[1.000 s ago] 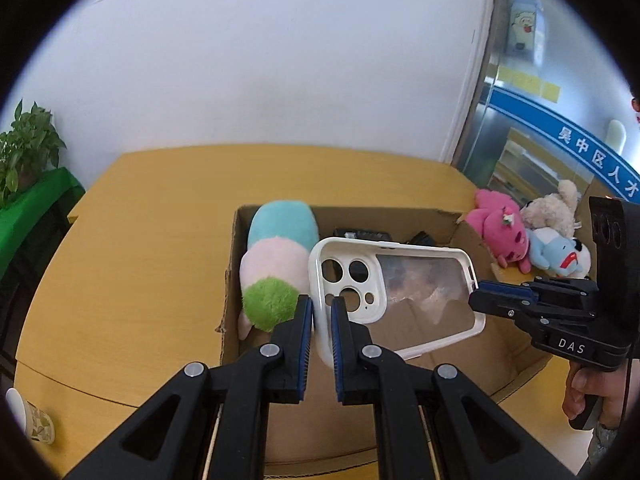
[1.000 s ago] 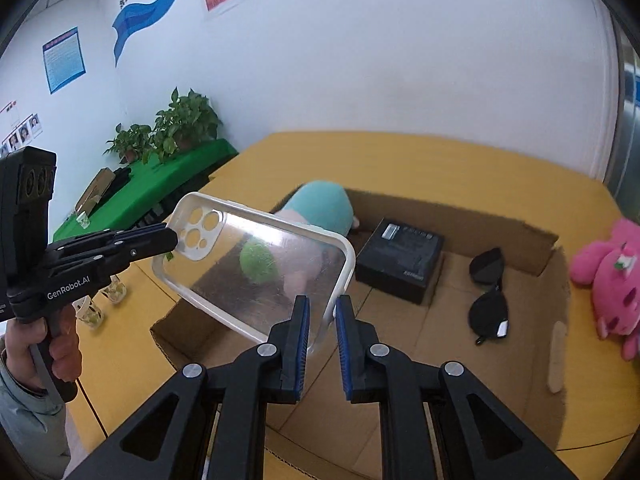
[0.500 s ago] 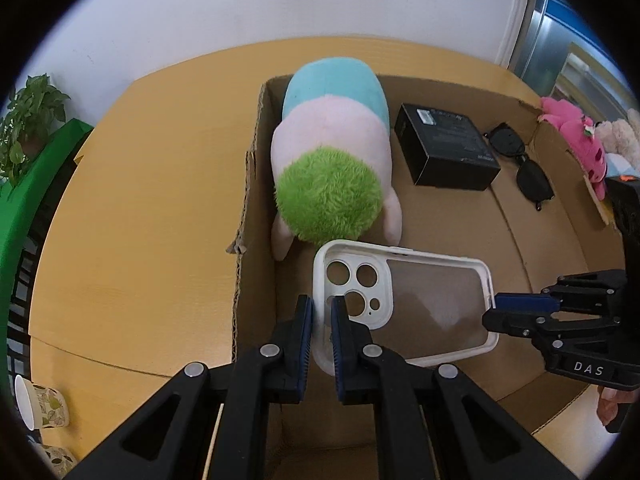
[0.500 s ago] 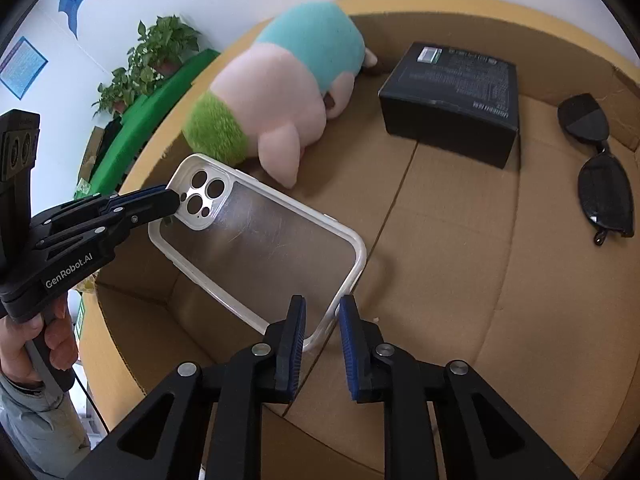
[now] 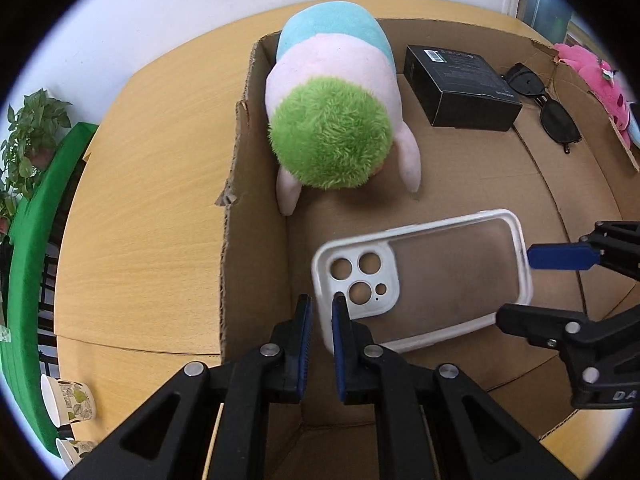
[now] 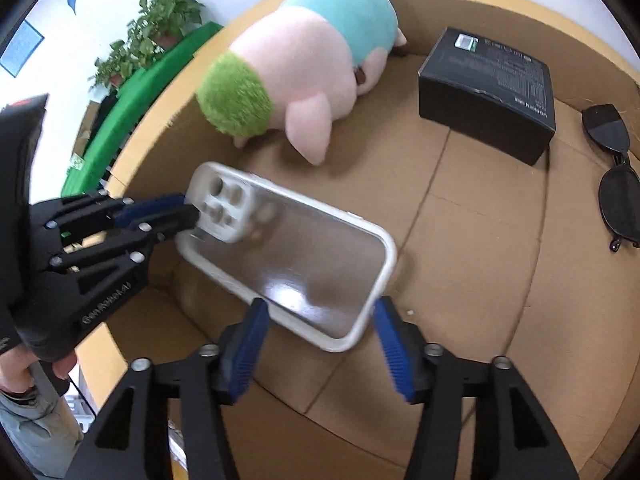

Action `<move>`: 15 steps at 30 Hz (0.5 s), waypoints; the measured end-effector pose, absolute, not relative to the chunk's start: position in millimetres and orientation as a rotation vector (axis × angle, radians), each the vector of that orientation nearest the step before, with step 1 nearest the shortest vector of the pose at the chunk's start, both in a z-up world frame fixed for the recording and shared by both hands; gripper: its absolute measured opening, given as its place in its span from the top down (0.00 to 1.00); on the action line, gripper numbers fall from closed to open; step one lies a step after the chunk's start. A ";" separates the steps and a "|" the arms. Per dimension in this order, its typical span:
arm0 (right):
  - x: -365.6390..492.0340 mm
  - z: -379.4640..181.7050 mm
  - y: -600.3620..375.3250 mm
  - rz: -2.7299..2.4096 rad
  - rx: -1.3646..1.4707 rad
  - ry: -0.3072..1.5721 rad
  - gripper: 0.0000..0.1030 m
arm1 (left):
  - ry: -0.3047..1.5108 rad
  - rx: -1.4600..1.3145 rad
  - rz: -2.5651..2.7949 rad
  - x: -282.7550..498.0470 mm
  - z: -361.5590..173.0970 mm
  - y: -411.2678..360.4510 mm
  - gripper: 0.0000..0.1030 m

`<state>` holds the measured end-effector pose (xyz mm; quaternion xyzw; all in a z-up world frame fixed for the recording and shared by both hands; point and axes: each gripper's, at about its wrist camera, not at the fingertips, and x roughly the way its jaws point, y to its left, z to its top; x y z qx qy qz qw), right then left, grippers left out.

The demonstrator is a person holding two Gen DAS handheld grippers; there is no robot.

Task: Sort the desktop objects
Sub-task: 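Lower the phone case into the box and open the left gripper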

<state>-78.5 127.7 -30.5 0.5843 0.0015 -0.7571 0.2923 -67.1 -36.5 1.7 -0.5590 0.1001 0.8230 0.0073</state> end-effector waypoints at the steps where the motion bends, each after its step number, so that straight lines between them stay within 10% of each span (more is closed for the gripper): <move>1: -76.0 -27.4 128.9 -2.030 1.537 -0.002 0.39 | 0.327 -1.745 2.585 -66.2 2.6 -36.7 0.91; 7: -45.0 3.0 143.6 -2.250 1.347 0.102 0.22 | 0.277 -1.549 2.677 -41.6 29.4 -35.7 0.82; 11: -8.5 31.1 165.4 -2.481 1.154 0.163 0.08 | 0.172 -1.193 2.797 0.7 67.9 -21.8 0.27; 15: 21.9 46.9 199.0 -2.706 1.007 0.158 0.01 | 0.159 -0.915 2.885 28.0 91.2 4.8 0.19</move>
